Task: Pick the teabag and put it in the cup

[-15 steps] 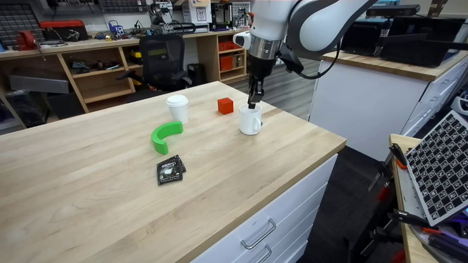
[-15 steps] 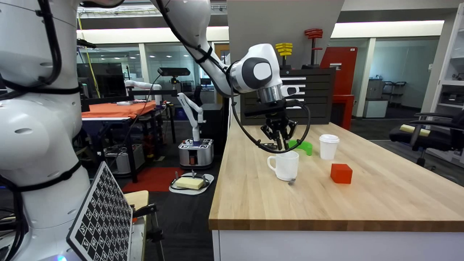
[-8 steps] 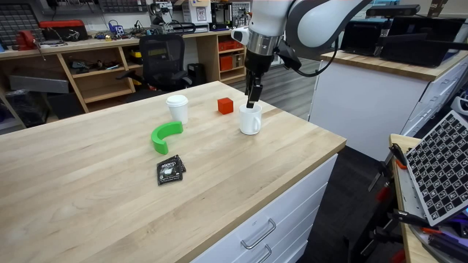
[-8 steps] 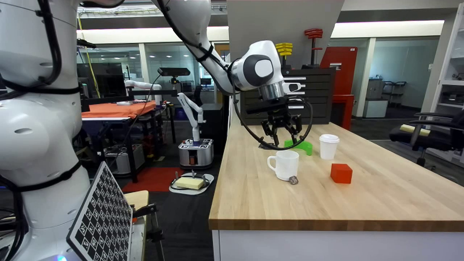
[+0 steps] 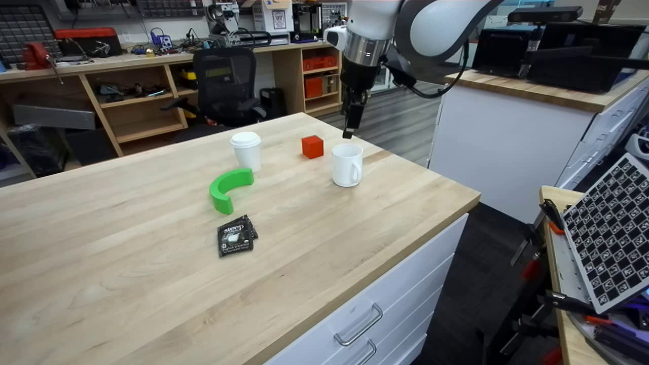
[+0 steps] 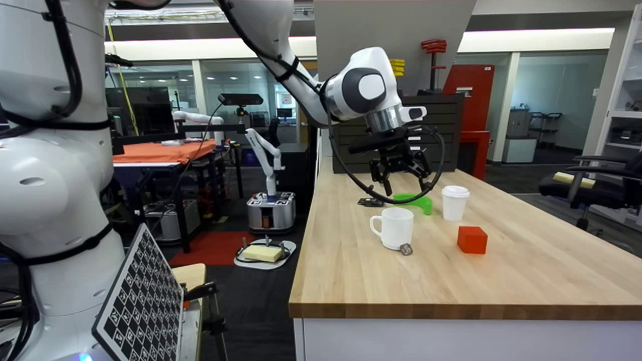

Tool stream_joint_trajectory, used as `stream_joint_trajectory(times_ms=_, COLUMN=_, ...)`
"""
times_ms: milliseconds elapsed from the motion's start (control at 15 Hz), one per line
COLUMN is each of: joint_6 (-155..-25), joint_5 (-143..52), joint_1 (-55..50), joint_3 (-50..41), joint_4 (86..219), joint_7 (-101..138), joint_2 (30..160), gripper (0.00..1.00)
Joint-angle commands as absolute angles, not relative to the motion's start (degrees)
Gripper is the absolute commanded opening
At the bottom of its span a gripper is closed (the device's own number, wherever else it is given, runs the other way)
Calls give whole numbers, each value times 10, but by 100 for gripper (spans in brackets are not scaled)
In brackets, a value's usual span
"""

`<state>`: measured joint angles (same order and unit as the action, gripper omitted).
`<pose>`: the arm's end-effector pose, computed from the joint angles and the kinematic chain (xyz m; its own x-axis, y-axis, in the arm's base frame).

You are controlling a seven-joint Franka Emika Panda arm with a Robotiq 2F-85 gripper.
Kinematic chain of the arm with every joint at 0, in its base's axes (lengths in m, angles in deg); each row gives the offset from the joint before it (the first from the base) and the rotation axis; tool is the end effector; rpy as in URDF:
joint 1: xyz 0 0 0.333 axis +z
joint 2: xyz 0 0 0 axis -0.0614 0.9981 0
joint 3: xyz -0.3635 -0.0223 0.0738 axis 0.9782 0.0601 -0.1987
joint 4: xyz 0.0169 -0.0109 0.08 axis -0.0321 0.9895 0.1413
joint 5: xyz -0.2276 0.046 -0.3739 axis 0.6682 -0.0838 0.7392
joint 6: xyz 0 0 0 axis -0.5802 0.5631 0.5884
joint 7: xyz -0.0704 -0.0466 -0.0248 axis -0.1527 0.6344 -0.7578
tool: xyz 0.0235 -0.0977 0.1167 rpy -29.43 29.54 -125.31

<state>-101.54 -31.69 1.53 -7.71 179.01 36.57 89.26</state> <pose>0.6607 0.0478 0.3458 0.8325 0.5207 0.1894 0.4632 -0.8416 0.2777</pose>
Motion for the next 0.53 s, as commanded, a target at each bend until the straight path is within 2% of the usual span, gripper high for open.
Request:
stream_joint_trajectory(times_ms=0, joint_6=-1014, joint_5=-315, joint_1=6, joint_3=-85, joint_4=1789, joint_7=365, joint_2=892, gripper=100)
stream_joint_trajectory(times_ms=467, joint_6=-1013, joint_5=-315, joint_1=8, joint_3=-88, joint_4=1789, joint_7=365, joint_2=896, gripper=100)
